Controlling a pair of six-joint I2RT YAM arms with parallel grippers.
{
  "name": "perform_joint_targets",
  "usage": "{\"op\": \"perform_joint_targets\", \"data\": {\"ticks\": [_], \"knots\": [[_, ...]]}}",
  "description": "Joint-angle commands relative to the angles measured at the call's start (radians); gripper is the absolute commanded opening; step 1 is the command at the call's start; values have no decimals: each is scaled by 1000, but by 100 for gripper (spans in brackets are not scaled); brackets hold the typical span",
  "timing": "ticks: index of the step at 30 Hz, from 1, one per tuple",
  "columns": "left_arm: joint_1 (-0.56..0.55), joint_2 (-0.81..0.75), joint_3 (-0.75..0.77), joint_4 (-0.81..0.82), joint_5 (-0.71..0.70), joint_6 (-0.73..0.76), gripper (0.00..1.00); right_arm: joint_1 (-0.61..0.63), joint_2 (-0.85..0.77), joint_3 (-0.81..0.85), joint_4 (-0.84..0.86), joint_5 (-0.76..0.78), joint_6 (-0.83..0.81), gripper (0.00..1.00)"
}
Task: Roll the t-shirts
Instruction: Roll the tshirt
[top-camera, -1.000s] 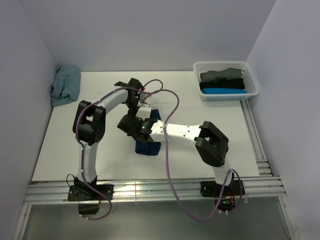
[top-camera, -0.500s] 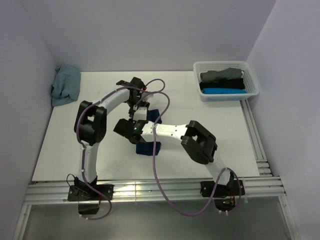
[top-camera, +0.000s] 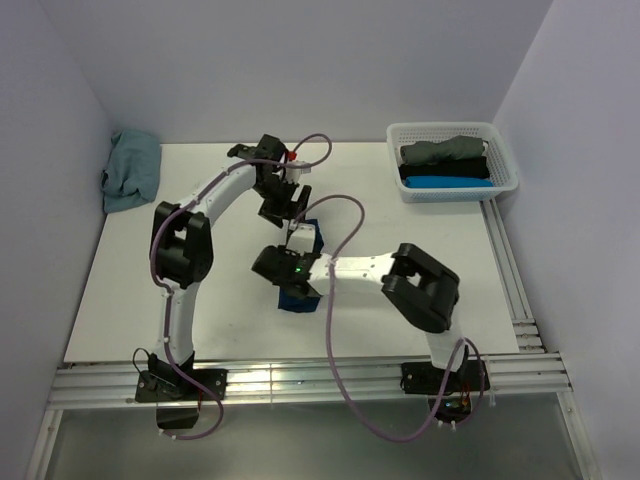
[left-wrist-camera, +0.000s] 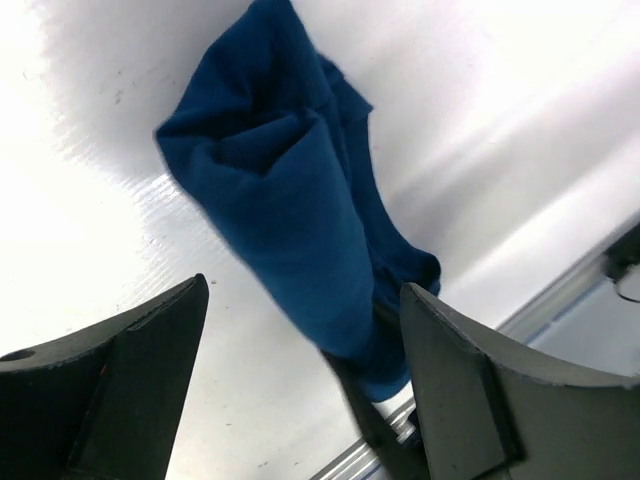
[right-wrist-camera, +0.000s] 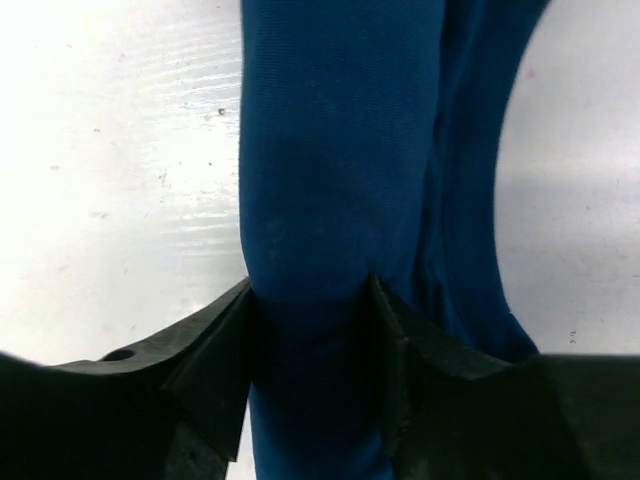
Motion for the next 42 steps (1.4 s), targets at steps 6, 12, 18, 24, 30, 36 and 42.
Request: {"op": "perform_joint_targets", "data": {"ticks": [6,12,18,24,30,36,42], "knots": [[76,-76,-13,-10,222,110,84,-109,-246,-432,601,-349,47,44],[83,-106,-164,94,306,132,86,-177,-266,-583,820,-484,75,43],[83,-76,-240,200,322,95,87,-211,-257,-701,1047,-572,141,42],[83,-36,-265,276,237,44,83,-232,-253,-744,1107,-602,167,42],[73,16,-237,286,131,3,77,-241,-244,-776,1163,-615,182,42],[41,33,-243,287,39,-3,71,-249,-229,-775,1152,-647,188,43],[1,22,-250,260,-143,-23,62,-251,-269,-718,962,-592,152,52]]}}
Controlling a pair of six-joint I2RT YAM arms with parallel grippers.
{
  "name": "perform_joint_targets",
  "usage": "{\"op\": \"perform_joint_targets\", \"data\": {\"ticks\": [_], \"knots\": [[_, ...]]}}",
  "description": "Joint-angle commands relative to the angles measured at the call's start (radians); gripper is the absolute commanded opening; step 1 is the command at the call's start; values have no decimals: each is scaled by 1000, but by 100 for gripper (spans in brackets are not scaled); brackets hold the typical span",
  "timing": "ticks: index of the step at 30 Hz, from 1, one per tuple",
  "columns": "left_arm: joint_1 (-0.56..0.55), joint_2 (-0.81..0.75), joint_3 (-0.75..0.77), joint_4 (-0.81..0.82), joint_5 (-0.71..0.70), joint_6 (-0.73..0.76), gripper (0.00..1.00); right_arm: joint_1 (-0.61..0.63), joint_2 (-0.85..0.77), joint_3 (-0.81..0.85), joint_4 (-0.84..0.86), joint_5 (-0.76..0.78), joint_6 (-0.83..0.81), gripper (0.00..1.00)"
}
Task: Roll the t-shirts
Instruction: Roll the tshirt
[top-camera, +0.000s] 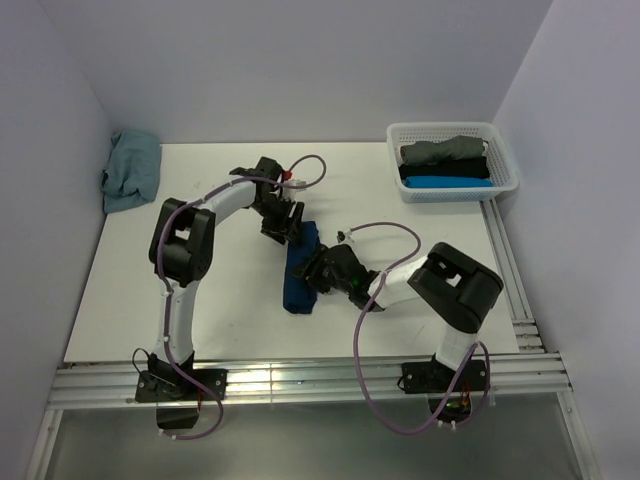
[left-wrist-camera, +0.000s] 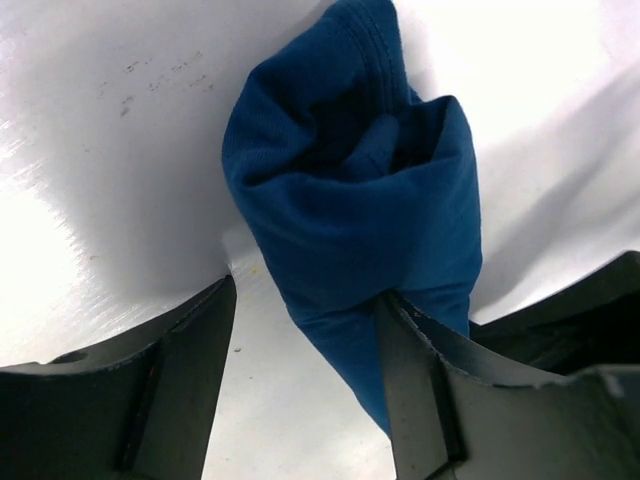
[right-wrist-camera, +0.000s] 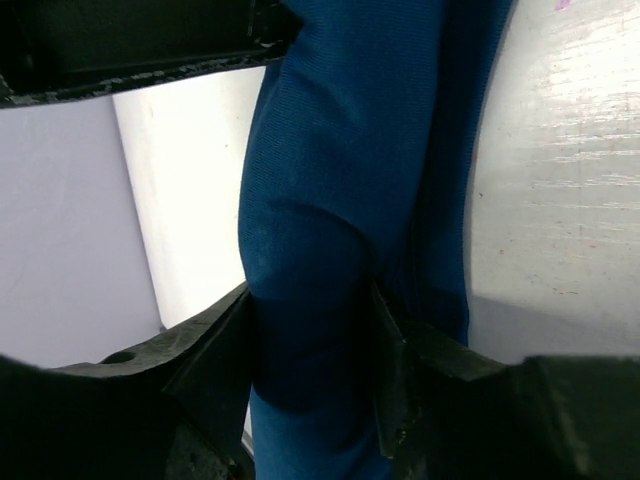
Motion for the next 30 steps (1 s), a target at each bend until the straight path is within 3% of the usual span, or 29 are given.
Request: {"op": "perform_joint_targets", "data": {"ticks": [1,5,12,22,30], "knots": [[-38,6,3,-6,-240,4,62,4,-34,47,-198,40,-34,54],[-55,3,17,-35,-289,-2,58,13,-94,125,-405,106,-73,58],[-74,11,31,-61,-313,-5,57,18,-175,144,-473,148,-99,65],[-89,17,41,-74,-311,-10,57,1,-183,165,-456,176,-160,76],[-88,17,43,-81,-306,-9,57,-82,-109,150,-269,88,-264,81]]}}
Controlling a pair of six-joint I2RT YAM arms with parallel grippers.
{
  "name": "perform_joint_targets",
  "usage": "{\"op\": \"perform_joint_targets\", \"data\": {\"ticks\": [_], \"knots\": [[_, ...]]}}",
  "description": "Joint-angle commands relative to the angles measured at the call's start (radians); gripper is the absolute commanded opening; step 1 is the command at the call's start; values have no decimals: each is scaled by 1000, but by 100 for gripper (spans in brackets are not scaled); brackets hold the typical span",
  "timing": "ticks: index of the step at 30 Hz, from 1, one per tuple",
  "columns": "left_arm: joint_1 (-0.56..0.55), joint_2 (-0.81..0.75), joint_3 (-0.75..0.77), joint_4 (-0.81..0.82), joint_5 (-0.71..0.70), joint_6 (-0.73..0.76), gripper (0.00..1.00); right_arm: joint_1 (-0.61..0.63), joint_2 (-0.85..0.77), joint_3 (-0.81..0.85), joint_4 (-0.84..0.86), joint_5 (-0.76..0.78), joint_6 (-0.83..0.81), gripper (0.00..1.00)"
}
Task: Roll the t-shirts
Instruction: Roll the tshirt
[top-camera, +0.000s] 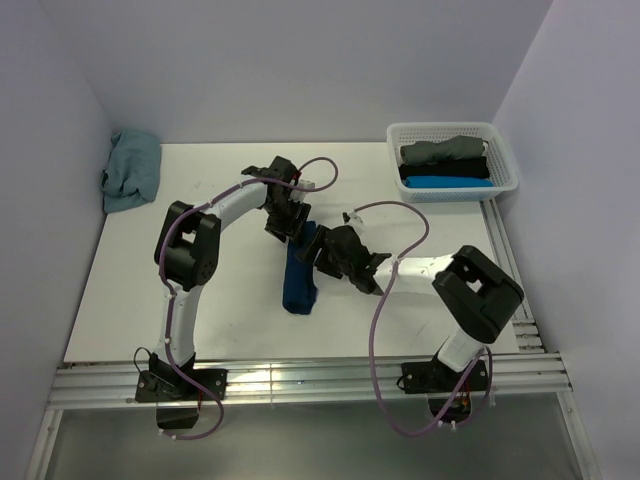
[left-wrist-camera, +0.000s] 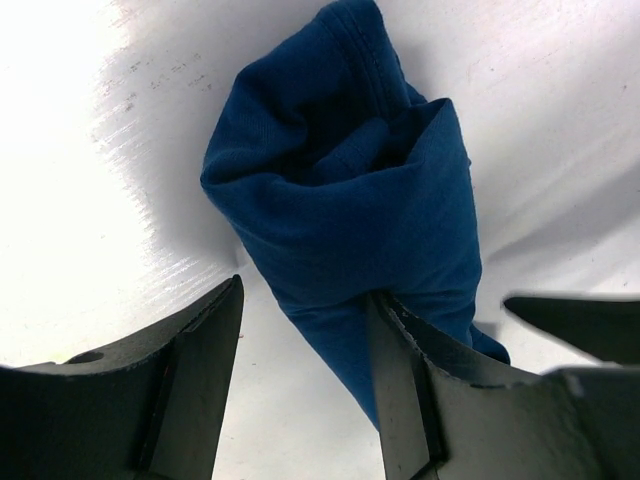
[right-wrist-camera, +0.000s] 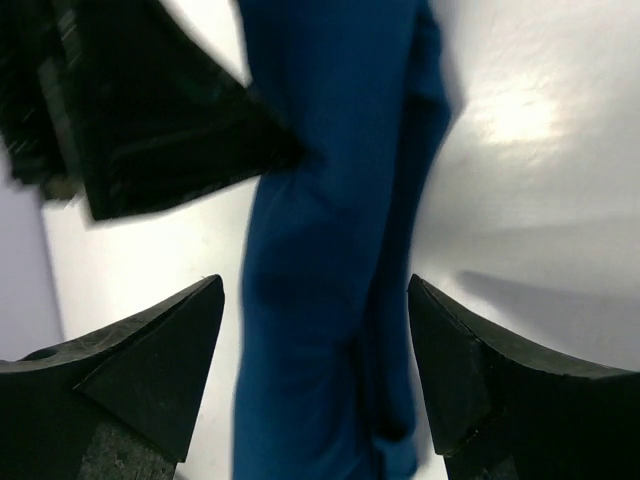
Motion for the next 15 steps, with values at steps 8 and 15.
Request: {"op": "perform_joint_targets", "data": {"ticks": [8,15], "knots": [[-7,43,4,-35,-92,2,57,-45,117,93,25,-43,-99,83],[-13,52,11,-36,-87,-1,57,-26,166,139,-25,-54,-93,83]]}}
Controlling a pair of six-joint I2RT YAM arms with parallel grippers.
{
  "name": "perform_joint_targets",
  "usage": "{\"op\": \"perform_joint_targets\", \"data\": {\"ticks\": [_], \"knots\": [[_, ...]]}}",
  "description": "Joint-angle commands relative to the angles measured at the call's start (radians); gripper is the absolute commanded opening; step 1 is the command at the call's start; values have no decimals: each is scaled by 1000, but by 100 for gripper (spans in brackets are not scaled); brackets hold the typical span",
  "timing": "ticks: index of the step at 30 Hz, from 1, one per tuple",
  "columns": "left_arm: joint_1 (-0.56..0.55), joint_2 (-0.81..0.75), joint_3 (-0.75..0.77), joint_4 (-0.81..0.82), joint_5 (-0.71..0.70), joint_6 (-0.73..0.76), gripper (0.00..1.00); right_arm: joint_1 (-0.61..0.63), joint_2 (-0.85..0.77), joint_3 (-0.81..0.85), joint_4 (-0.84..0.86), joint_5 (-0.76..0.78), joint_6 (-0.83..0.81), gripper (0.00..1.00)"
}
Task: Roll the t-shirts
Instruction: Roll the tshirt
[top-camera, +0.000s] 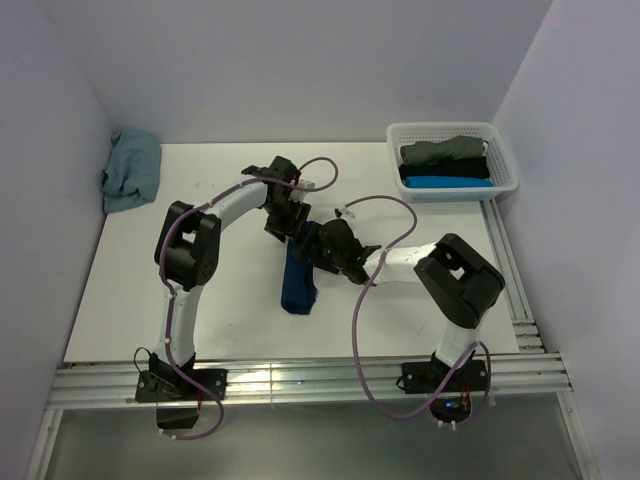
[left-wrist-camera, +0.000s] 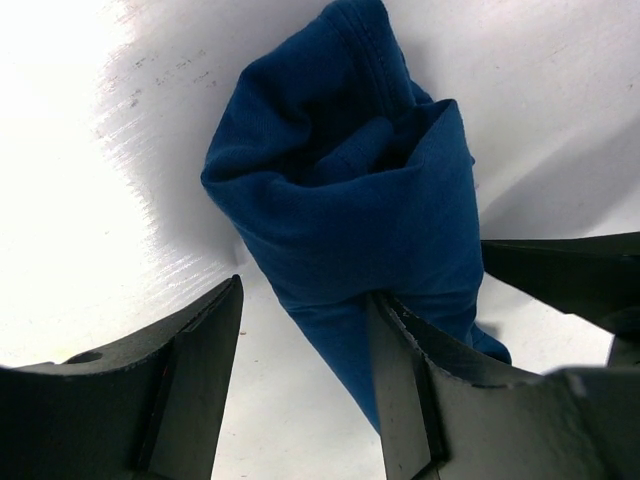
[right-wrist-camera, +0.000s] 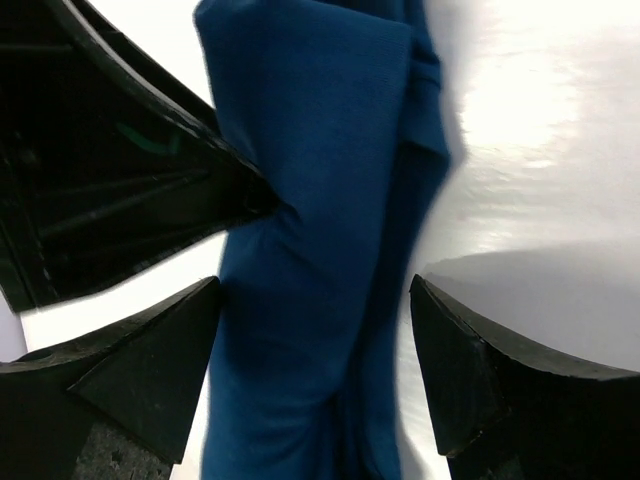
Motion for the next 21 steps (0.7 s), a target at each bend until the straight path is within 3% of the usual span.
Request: {"op": "perform_joint_targets", "data": {"ticks": [1,13,16,21], "knots": [[-14,50,6,-27,-77,-2,57,23,40,65,-50,1,-17,83],[-20,56,4,-25,-76,-5,57,61,95,70,-78,24,66,79],[-23,55,6,-27,-72,-6,57,59,101,77,-79,27,74,69],[-24,47,6,-27,-74,-2,60,59,121,97,-99,31,82,35]]}}
